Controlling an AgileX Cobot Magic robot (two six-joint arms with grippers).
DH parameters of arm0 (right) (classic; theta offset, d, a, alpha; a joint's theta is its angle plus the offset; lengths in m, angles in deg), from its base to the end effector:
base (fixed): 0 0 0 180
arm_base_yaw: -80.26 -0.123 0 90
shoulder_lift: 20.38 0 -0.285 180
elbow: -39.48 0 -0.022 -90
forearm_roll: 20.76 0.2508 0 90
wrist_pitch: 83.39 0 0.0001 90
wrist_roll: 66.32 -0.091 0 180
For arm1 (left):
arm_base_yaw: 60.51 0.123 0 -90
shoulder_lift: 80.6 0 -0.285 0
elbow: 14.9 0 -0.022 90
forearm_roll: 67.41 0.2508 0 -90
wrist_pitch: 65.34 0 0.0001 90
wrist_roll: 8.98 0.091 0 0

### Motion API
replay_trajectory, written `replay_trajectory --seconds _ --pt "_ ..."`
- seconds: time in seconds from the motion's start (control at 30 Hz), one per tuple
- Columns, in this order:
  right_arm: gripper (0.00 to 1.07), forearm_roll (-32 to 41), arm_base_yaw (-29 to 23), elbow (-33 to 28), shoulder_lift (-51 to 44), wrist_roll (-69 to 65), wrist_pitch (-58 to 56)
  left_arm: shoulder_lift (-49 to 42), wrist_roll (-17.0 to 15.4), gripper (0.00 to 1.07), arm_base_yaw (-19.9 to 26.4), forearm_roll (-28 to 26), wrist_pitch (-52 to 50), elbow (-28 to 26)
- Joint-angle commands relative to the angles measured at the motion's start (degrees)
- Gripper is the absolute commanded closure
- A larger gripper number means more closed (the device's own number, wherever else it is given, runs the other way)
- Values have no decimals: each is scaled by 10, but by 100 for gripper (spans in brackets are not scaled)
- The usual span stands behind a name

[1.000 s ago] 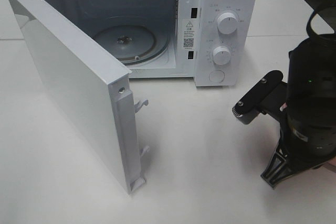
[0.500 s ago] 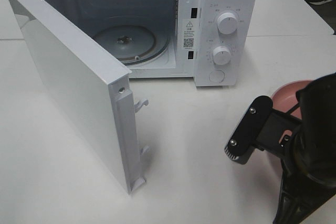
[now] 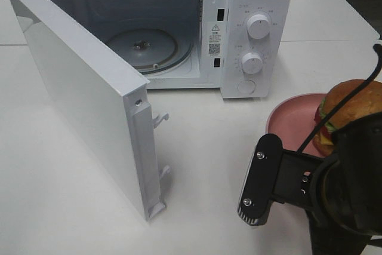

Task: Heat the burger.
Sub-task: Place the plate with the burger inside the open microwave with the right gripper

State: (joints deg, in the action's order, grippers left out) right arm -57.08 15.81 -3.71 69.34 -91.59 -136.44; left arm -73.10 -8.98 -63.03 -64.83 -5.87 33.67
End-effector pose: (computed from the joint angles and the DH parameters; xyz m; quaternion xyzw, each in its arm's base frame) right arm 0.1240 0.1595 0.1732 -0.5066 0.8269 -0.2043 0.1336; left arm -0.0046 0.0037 0.2792 0.0179 0.8455 0.0108 0.5336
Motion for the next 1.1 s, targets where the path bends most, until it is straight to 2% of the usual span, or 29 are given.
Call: replay_trajectory --seconds 0.03,0.3,0.87,1.1 --pt "107 -32 -2 -2 -6 32 0 -13 0 7 -2 -1 -3 1" --pt "107 -56 -2 -2 -6 58 28 -13 0 7 -2 -1 -3 1" --pt "107 -57 -2 -2 -6 178 81 -13 0 7 -2 -1 -3 1" --pt "107 -92 -2 -2 -6 227 111 -13 0 7 -2 -1 -3 1"
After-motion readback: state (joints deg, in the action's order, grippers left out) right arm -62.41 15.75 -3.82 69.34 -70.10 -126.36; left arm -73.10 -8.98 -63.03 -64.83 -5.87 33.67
